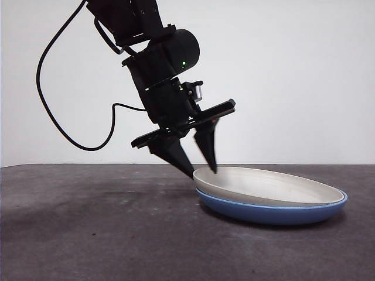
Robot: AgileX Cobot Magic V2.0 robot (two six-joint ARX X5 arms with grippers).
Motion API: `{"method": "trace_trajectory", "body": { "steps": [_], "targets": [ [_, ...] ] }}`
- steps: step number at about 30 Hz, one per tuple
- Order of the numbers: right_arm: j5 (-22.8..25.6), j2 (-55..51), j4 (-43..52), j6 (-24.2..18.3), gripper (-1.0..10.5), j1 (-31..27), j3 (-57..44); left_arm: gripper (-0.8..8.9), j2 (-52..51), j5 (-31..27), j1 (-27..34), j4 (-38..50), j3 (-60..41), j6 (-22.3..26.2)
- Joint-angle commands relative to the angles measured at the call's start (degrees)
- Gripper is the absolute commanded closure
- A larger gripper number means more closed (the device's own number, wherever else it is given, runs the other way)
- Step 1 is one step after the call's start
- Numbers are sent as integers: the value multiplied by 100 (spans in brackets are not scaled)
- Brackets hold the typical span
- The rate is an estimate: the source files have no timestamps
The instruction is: Pick up the white plate, put it on the blue plate, put it on desk
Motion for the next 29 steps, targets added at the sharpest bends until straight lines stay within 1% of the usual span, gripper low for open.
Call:
{"method": "trace_trajectory", "body": {
  "steps": [1, 5, 11, 17, 25, 29],
  "targets": [
    [-7, 26, 50, 46, 480, 24, 114, 477, 142, 13, -114, 44, 175, -2],
    [-7, 26, 48, 46, 480, 24, 114, 477, 96, 42, -142, -59, 238, 22],
    [-4, 28, 44, 44, 480, 24, 114, 477, -315, 37, -85, -306, 321, 267],
    [0, 31, 50, 44, 480, 24, 114, 478, -1255, 31, 92, -684, 321, 667],
    [4, 35, 52, 44, 480, 24, 114, 478, -2686, 33, 501, -1346, 319, 1172],
    [7, 35, 57, 44, 480, 24, 114, 478, -3220, 33, 758, -1725, 278, 1217]
  ]
}}
